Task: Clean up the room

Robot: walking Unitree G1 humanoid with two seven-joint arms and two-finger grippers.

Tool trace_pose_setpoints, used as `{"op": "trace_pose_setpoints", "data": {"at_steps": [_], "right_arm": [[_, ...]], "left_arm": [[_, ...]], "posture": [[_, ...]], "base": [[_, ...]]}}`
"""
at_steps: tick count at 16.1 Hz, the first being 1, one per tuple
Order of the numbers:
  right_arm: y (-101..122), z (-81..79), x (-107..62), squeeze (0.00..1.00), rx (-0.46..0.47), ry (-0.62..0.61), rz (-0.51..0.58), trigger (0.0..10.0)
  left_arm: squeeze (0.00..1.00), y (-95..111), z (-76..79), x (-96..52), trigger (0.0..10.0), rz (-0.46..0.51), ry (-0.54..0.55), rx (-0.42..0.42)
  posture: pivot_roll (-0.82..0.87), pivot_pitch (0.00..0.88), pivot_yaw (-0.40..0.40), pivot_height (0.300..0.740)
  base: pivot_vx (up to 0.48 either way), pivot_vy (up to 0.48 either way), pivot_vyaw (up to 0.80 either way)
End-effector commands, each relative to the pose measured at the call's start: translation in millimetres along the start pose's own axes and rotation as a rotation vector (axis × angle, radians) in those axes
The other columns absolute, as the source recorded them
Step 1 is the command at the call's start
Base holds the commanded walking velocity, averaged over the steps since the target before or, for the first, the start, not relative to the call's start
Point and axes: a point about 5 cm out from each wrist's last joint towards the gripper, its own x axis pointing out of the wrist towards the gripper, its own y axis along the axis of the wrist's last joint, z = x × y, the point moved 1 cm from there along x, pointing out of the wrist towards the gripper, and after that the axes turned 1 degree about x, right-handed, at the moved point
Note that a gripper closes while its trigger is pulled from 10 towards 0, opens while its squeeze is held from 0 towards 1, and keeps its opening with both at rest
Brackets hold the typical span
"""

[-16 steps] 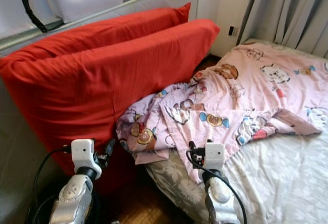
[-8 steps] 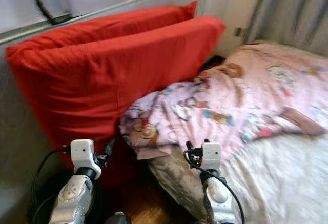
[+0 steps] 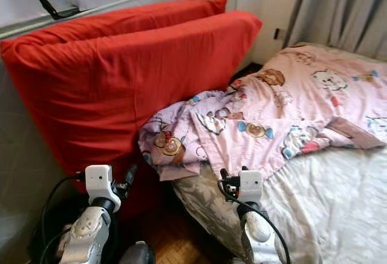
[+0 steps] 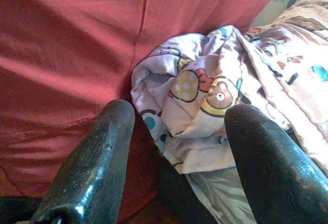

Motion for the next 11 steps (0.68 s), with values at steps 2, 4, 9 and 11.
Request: {"op": "trace_pose_setpoints", "data": {"at_steps": [2,4,9,11], "right_arm": [[1.4,-2.4,2.1,0.00,-0.002,0.011,0.000,10.0],[1.2,-2.4,2.1,0.00,-0.002,0.010,-0.001,10.0],[1.1,-2.3,1.7,0.00,0.006,0.003,0.003,10.0],[-1.4,-3.3,2.0,0.00,-0.003,0.009,-0.021,10.0]], "left_arm": [[0.00,3.0,-0.9,1.7,10.0,0.008,0.001,-0.006],[0.00,3.1,-1.1,1.9,10.0,0.008,0.003,-0.007],[0.00,3.1,-1.4,1.7,10.0,0.007,0.003,-0.007],[0.00,3.2,-1.7,1.7,10.0,0.007,0.003,-0.007]], "posture": [[-0.02,0.019,0.029,0.649],[-0.02,0.019,0.030,0.649],[-0.02,0.023,0.030,0.649],[-0.02,0.024,0.030,0.649]], "base": [[0.000,0.000,0.00],[0.000,0.000,0.00],[0.000,0.000,0.00],[0.000,0.000,0.00]]}}
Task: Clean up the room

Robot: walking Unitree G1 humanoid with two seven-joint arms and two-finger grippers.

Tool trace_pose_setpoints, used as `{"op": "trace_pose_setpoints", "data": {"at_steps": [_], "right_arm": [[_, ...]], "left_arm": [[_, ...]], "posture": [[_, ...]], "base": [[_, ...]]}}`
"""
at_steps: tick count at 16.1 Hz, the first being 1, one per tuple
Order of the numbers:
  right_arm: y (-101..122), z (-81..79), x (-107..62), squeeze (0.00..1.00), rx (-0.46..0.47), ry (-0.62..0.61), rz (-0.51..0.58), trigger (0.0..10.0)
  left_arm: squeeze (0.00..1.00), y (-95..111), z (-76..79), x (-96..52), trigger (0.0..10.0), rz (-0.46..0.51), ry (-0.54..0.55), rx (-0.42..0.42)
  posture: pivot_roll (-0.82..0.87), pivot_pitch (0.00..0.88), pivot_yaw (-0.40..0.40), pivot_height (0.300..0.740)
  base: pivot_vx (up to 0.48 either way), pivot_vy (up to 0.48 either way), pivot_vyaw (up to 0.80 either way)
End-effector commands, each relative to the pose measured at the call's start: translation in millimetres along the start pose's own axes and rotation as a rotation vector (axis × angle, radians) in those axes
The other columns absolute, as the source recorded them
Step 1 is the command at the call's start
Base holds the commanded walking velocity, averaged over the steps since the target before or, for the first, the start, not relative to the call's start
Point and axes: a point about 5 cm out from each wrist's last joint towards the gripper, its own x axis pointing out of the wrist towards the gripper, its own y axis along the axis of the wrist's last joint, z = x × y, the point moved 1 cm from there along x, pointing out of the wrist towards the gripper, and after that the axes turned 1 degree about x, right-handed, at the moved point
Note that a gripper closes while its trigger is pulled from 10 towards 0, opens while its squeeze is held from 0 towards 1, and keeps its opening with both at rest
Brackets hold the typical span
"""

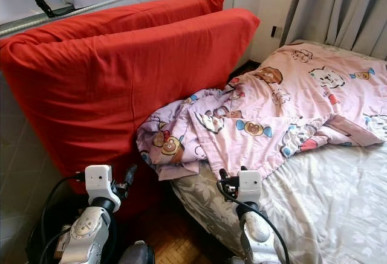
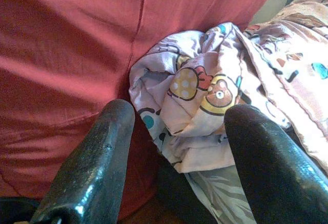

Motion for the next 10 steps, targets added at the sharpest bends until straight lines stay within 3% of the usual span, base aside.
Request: {"op": "trace_pose_setpoints", "data": {"at_steps": [1,10], "right_arm": [[-1.8,-2.2,2.1,0.00,-0.006,0.006,-0.027,10.0],[-0.9,-4.9,-0.3,0.00,0.013,0.009,0.000,10.0]], "left_arm": [[0.00,3.1,-1.3,1.8,10.0,0.007,0.002,-0.008],[0.00,2.5,-0.8,1.2,10.0,0.003,-0.004,-0.006]], "posture": [[-0.02,0.024,0.030,0.649],[-0.02,0.030,0.035,0.634]], "base": [[0.000,0.000,0.00],[0.000,0.000,0.00]]}}
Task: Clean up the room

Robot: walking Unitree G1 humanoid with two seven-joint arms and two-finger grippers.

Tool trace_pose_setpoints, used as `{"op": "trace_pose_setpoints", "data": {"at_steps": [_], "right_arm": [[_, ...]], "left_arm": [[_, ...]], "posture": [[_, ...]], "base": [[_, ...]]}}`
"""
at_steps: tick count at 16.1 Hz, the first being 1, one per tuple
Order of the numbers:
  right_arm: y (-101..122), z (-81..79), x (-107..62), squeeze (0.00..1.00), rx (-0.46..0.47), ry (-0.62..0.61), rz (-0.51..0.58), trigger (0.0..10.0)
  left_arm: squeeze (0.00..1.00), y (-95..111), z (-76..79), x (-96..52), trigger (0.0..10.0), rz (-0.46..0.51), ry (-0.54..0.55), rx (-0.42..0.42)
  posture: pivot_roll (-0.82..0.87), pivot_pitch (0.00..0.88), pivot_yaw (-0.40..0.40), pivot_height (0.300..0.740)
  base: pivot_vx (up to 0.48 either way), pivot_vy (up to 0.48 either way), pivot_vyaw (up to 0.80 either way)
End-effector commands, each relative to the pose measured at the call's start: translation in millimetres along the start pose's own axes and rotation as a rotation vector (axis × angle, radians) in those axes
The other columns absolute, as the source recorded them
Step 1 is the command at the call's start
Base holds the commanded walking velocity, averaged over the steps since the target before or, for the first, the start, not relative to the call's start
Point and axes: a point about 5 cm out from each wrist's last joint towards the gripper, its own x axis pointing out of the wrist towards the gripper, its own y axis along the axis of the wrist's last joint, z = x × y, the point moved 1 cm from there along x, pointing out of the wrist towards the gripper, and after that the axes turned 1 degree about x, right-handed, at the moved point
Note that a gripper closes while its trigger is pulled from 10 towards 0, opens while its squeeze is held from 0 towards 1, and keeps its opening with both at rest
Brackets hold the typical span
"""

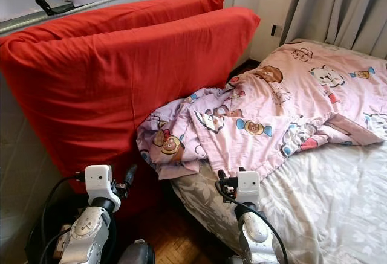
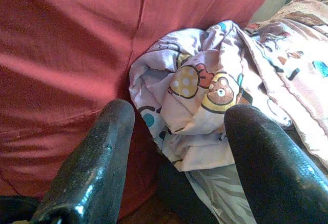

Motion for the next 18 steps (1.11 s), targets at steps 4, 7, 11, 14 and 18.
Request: {"op": "trace_pose_setpoints", "data": {"at_steps": [4,7,11,14,18], "right_arm": [[-2.4,-2.2,0.8,0.00,-0.004,0.001,-0.027,10.0],[0.4,-2.4,0.0,0.00,0.003,-0.001,0.005,10.0],[0.9,-0.8,0.0,0.00,0.003,-0.002,0.007,10.0],[0.6,-2.3,0.2,0.00,0.001,0.009,0.003,10.0],[0.4,-6.4,0.6,0.00,-0.022,0.032,0.001,10.0]], "left_arm": [[0.00,2.2,-0.6,0.9,10.0,0.002,-0.006,-0.006],[0.00,2.4,-0.4,1.1,10.0,0.002,-0.006,-0.005],[0.00,1.6,1.1,1.3,10.0,-0.002,-0.012,-0.011],[0.00,1.6,1.8,1.3,10.0,-0.002,-0.017,-0.011],[0.00,1.8,1.6,1.7,10.0,-0.004,-0.019,-0.012]], "posture": [[-0.02,0.034,0.038,0.624],[-0.02,0.033,0.037,0.615],[-0.02,0.031,0.035,0.615],[-0.02,0.031,0.035,0.615],[-0.02,0.028,0.036,0.615]], "base": [[0.000,0.000,0.00],[0.000,0.000,0.00],[0.000,0.000,0.00],[0.000,0.000,0.00],[0.000,0.000,0.00]]}}
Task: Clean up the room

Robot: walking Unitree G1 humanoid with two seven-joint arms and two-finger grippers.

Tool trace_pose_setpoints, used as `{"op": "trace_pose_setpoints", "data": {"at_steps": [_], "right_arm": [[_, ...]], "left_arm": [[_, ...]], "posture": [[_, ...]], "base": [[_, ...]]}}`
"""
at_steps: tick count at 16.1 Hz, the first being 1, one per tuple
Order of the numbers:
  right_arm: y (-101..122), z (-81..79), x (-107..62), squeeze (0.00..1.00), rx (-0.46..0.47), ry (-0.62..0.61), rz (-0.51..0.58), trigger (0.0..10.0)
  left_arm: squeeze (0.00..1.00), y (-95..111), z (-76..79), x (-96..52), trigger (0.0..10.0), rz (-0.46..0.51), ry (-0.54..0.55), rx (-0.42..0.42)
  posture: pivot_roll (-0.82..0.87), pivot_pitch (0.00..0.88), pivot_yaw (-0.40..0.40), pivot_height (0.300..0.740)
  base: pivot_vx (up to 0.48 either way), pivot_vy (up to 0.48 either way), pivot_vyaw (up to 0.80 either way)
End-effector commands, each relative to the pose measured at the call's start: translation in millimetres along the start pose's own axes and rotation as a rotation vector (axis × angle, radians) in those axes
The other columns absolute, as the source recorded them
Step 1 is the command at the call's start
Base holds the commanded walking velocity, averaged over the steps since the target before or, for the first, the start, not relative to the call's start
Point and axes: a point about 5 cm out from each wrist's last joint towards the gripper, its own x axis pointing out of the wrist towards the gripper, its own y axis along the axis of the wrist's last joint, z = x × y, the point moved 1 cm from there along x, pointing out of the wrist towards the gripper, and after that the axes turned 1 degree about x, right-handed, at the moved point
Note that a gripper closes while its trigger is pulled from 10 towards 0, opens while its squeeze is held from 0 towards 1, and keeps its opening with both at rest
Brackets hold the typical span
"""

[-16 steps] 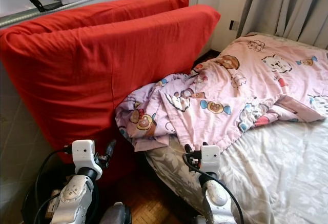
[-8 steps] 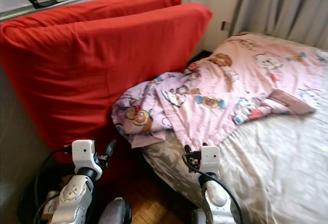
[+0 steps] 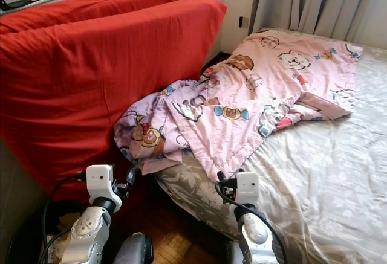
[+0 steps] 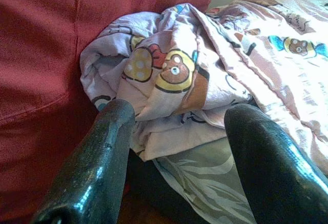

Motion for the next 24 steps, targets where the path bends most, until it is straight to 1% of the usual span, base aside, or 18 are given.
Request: {"op": "trace_pose_setpoints", "data": {"at_steps": [1,8,10,16,18,24], "right_arm": [[3,-5.4,1.9,0.00,-0.014,0.026,0.015,10.0],[3,-7.7,1.4,0.00,-0.007,0.036,0.016,10.0],[3,-8.3,1.7,0.00,-0.003,0.038,0.016,10.0],[2,-3.6,0.9,0.00,0.014,0.009,0.011,10.0],[3,0.8,1.5,0.00,0.016,-0.021,0.014,10.0],[0,3.5,0.9,0.00,0.028,-0.050,-0.006,10.0]], "left_arm": [[0.00,2,-1.0,1.5,10.0,-0.003,0.000,-0.010],[0.00,2,0.4,2.3,10.0,-0.003,-0.007,-0.012],[0.00,2,0.2,2.4,10.0,-0.003,-0.008,-0.011],[0.00,2,0.3,2.0,10.0,-0.008,-0.010,-0.013],[0.00,2,1.1,2.4,10.0,-0.011,-0.016,-0.017],[0.00,2,2.0,2.3,10.0,-0.012,-0.029,-0.033]], "posture": [[-0.02,0.027,0.038,0.615],[-0.02,0.024,0.039,0.615],[-0.02,0.027,0.039,0.615],[-0.02,0.031,0.041,0.615],[-0.02,0.031,0.040,0.615],[-0.01,0.036,0.039,0.615]], "base": [[0.000,0.000,0.80],[0.000,0.000,0.80],[0.000,0.000,0.55],[0.000,0.000,0.00],[0.000,0.000,0.00],[0.000,0.000,0.00]]}}
